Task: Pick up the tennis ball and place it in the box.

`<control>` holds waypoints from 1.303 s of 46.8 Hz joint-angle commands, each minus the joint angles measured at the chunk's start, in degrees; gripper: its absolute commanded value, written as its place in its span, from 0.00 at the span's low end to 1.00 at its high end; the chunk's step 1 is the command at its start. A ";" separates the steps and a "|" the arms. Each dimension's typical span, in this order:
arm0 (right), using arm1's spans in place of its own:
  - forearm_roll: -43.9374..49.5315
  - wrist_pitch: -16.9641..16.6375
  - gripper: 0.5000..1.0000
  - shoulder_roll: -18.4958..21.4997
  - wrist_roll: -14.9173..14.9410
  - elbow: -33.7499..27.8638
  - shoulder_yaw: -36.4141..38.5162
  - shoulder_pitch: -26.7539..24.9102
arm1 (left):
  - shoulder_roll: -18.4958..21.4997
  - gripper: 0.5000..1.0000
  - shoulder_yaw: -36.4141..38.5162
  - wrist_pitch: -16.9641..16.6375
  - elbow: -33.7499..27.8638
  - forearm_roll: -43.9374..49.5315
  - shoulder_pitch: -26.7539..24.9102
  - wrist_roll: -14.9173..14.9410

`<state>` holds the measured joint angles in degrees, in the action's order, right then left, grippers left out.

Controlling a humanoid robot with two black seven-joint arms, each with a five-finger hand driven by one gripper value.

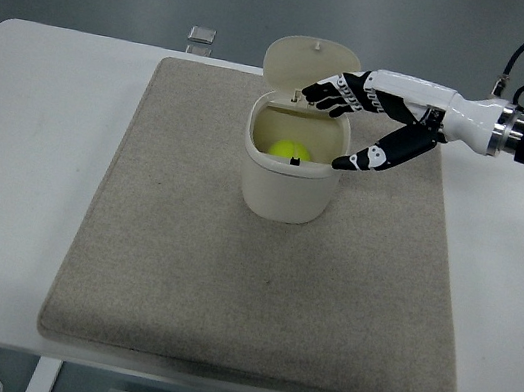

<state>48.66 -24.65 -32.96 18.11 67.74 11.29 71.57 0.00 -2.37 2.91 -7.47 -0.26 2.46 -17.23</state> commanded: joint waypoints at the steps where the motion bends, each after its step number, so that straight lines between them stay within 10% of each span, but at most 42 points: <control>1: -3.21 -4.08 0.79 -1.22 0.00 -0.33 0.05 -0.03 | 0.00 0.98 0.00 0.00 0.00 0.00 0.00 0.00; 10: -6.30 -10.23 0.79 -3.25 -0.09 -2.43 -0.21 -0.11 | 0.00 0.98 0.00 0.00 0.00 0.00 0.00 0.00; 24: -15.25 -9.19 0.79 -3.25 -0.70 -11.05 0.05 -2.40 | 0.00 0.98 0.00 0.00 0.00 0.00 0.00 0.00; 61: -52.26 9.44 0.79 2.20 -10.28 -16.32 0.05 -9.43 | 0.00 0.98 0.00 0.08 0.00 0.00 0.00 0.00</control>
<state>-1.94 -16.59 -31.51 8.06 51.81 11.35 62.56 0.00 -2.37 2.96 -7.47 -0.27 2.46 -17.23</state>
